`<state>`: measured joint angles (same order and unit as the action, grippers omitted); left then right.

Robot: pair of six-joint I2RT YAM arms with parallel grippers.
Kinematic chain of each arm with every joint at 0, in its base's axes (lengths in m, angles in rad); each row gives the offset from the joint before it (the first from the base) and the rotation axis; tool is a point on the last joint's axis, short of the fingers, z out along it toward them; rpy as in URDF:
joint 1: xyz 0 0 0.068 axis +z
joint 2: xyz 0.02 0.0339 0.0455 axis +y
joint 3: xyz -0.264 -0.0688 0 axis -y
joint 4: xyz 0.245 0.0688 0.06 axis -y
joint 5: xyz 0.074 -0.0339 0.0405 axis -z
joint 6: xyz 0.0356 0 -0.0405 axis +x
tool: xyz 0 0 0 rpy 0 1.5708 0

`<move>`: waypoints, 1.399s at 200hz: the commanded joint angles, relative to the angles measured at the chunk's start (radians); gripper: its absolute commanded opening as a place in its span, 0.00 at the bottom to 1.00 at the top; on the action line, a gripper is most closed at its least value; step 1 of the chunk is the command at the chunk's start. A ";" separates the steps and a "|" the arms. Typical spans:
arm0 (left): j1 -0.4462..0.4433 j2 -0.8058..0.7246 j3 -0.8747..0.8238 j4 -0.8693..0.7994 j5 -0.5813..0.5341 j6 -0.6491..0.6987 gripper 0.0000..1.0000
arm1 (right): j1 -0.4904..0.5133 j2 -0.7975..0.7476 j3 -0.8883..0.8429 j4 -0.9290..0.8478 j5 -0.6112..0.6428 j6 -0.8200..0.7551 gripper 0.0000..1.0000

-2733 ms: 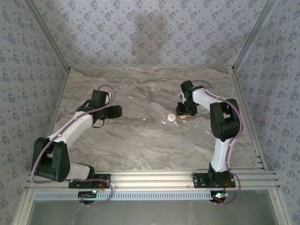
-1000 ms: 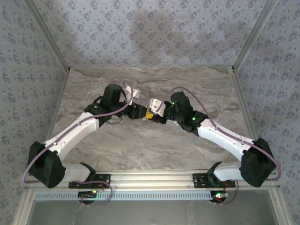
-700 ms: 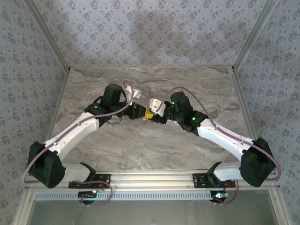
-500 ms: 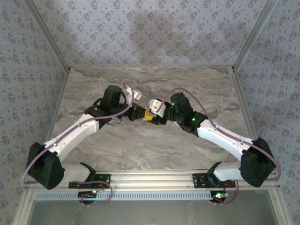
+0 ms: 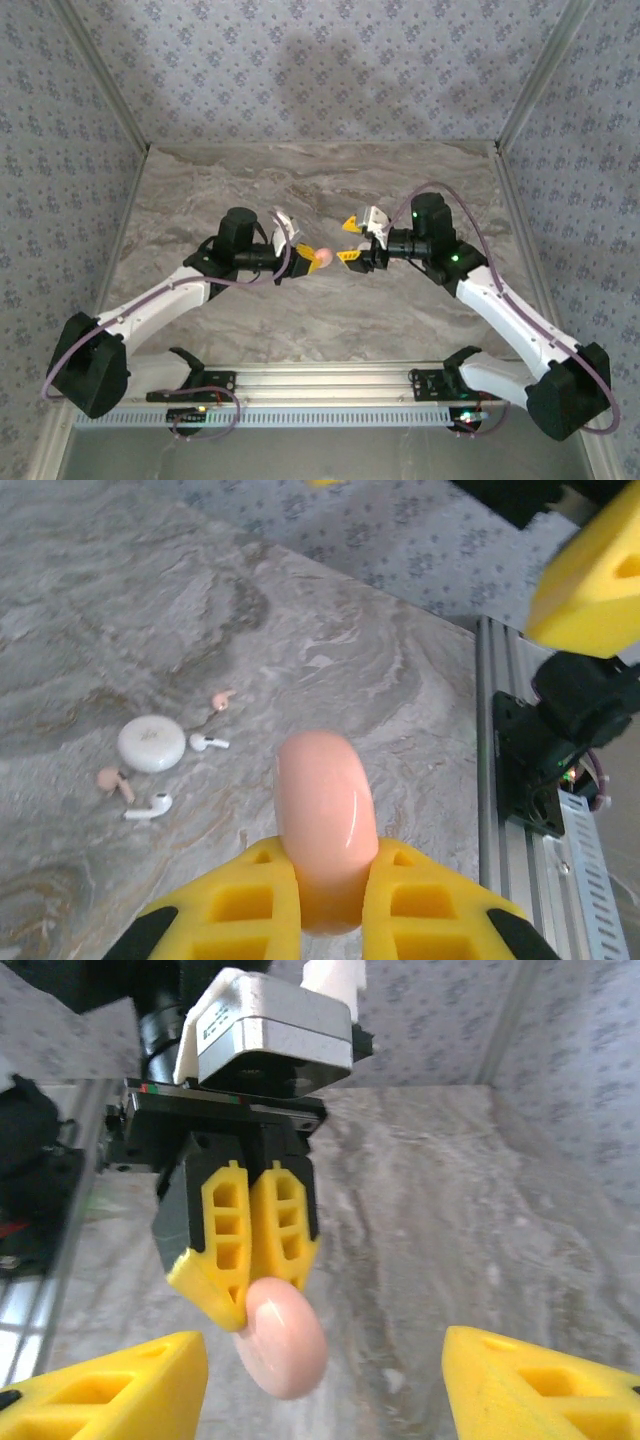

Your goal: Insert the wireless bluetooth earbuds into the charging case

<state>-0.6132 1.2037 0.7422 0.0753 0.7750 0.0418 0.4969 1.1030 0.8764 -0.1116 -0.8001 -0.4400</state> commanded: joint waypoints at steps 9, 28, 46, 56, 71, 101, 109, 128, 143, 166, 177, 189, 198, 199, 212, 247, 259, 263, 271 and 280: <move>-0.015 -0.033 0.019 0.021 0.078 0.110 0.02 | 0.006 0.071 0.088 -0.176 -0.154 -0.044 0.61; -0.019 -0.038 0.020 0.016 0.086 0.113 0.02 | 0.017 0.106 0.116 -0.222 -0.161 -0.079 0.60; -0.022 -0.049 0.020 0.009 0.088 0.118 0.03 | 0.030 0.131 0.136 -0.254 -0.160 -0.113 0.60; -0.025 -0.057 0.020 0.004 0.089 0.119 0.03 | 0.036 0.144 0.146 -0.274 -0.157 -0.132 0.59; -0.026 -0.071 0.019 0.002 0.089 0.120 0.03 | 0.042 0.162 0.165 -0.302 -0.161 -0.156 0.59; -0.028 -0.099 0.020 -0.012 0.089 0.125 0.03 | 0.047 0.201 0.193 -0.334 -0.184 -0.183 0.54; -0.031 -0.105 0.023 -0.016 0.089 0.127 0.03 | 0.049 0.208 0.197 -0.337 -0.190 -0.185 0.53; -0.031 -0.116 0.023 -0.021 0.081 0.128 0.03 | 0.049 0.219 0.207 -0.340 -0.209 -0.192 0.46; -0.031 -0.119 0.023 -0.022 0.079 0.129 0.03 | 0.049 0.222 0.211 -0.341 -0.224 -0.197 0.40; -0.033 -0.118 0.023 -0.029 0.076 0.132 0.03 | 0.046 0.220 0.214 -0.339 -0.253 -0.200 0.37; -0.033 -0.116 0.023 -0.032 0.074 0.135 0.03 | 0.044 0.219 0.215 -0.336 -0.268 -0.199 0.37; -0.035 -0.114 0.023 -0.034 0.070 0.136 0.03 | 0.043 0.220 0.216 -0.335 -0.282 -0.199 0.33; -0.036 -0.113 0.023 -0.035 0.068 0.136 0.03 | 0.041 0.221 0.220 -0.337 -0.287 -0.199 0.27; -0.035 -0.113 0.023 -0.035 0.068 0.136 0.04 | 0.041 0.221 0.220 -0.337 -0.288 -0.199 0.27; -0.036 -0.114 0.023 -0.035 0.049 0.136 0.07 | 0.038 0.217 0.221 -0.338 -0.284 -0.202 0.19; -0.036 -0.119 0.018 -0.023 0.028 0.125 0.36 | 0.034 0.180 0.193 -0.291 -0.238 -0.184 0.08; -0.039 -0.117 0.017 -0.026 0.016 0.128 0.46 | 0.028 0.165 0.180 -0.267 -0.234 -0.174 0.08; -0.040 -0.116 0.016 -0.026 0.013 0.129 0.47 | 0.026 0.159 0.177 -0.259 -0.235 -0.171 0.08; -0.046 -0.115 0.013 -0.026 0.005 0.133 0.48 | 0.024 0.154 0.172 -0.246 -0.240 -0.161 0.09; -0.051 -0.113 0.009 -0.024 0.003 0.139 0.48 | 0.023 0.150 0.171 -0.238 -0.248 -0.157 0.09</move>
<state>-0.6468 1.1004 0.7425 0.0483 0.7921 0.1604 0.5274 1.2934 1.0561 -0.4007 -1.0325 -0.6281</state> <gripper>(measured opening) 0.474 0.116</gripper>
